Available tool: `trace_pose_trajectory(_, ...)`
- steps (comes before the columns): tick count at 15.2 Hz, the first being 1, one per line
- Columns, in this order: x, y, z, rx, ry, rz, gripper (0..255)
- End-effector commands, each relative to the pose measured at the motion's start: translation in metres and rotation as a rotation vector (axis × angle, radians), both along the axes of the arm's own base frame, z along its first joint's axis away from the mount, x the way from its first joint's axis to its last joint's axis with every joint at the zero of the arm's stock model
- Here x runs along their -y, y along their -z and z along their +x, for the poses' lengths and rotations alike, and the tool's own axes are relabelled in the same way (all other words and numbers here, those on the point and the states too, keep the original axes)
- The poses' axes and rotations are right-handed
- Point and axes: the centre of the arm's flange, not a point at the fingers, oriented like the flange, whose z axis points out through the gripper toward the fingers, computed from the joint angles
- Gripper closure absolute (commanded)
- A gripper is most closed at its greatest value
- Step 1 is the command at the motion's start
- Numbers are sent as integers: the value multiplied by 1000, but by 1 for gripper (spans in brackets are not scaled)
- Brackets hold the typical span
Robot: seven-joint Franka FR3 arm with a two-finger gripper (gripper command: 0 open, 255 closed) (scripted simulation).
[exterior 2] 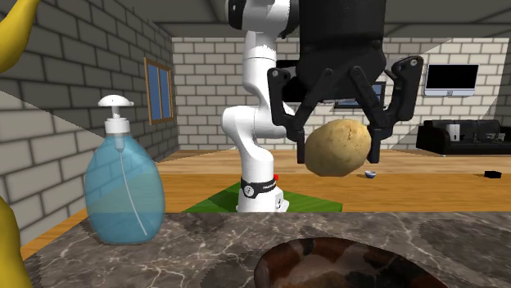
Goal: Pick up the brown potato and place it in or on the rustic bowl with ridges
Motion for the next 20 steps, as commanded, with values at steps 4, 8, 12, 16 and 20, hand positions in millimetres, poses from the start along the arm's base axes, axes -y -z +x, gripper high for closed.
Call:
trace_pose_trajectory(4,-28,12,36,0,1,0,255)
trace_pose_trajectory(8,-28,33,36,0,1,0,255)
trace_pose_trajectory(12,-28,54,36,0,1,0,255)
trace_pose_trajectory(16,-28,71,36,0,1,0,255)
trace_pose_trajectory(20,-28,71,36,0,1,0,255)
